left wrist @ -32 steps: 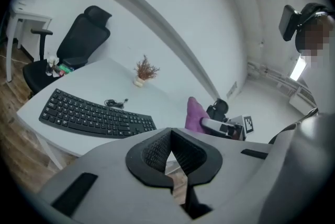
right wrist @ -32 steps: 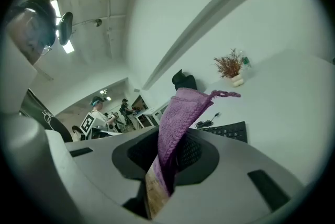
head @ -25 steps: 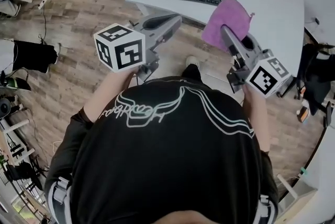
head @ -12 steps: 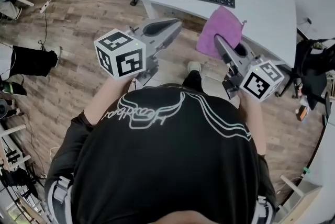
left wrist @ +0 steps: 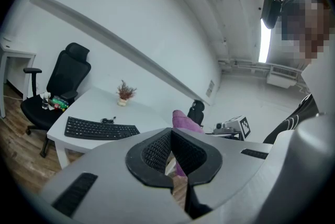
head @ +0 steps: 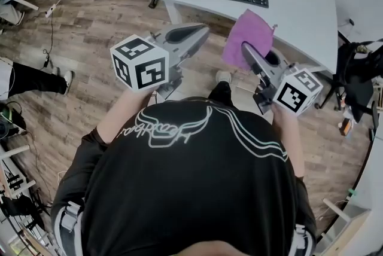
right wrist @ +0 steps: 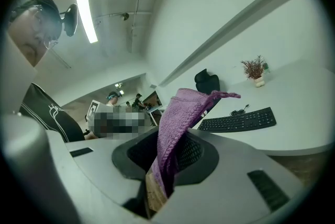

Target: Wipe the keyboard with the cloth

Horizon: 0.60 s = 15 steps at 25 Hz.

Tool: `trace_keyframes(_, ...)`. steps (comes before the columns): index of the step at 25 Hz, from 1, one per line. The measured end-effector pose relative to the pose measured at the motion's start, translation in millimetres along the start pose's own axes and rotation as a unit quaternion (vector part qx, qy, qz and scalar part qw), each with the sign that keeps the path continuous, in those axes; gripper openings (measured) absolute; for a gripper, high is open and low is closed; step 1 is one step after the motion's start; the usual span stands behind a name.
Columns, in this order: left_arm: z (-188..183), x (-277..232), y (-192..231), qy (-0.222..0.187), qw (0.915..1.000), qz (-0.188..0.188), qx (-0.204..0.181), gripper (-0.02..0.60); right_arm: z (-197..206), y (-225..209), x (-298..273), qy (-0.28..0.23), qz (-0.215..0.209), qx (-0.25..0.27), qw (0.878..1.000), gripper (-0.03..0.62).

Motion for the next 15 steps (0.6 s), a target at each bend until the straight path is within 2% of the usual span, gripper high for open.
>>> trace_keyframes(15, 8, 5, 15, -0.003, 0.9998, -0.009, 0.017, 0.006, 4, -2, -16, 0.011, -0.002, -0.001, 1.0, 0.06)
Point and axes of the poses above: the fingertips, and each gripper's own axes: x backward along the fingers, y to its left, z out of its underside, the point moved 4 cm from there along x, backward along the fingers, and after that the axes turned 1 degree about z, right-handed, at the moved point
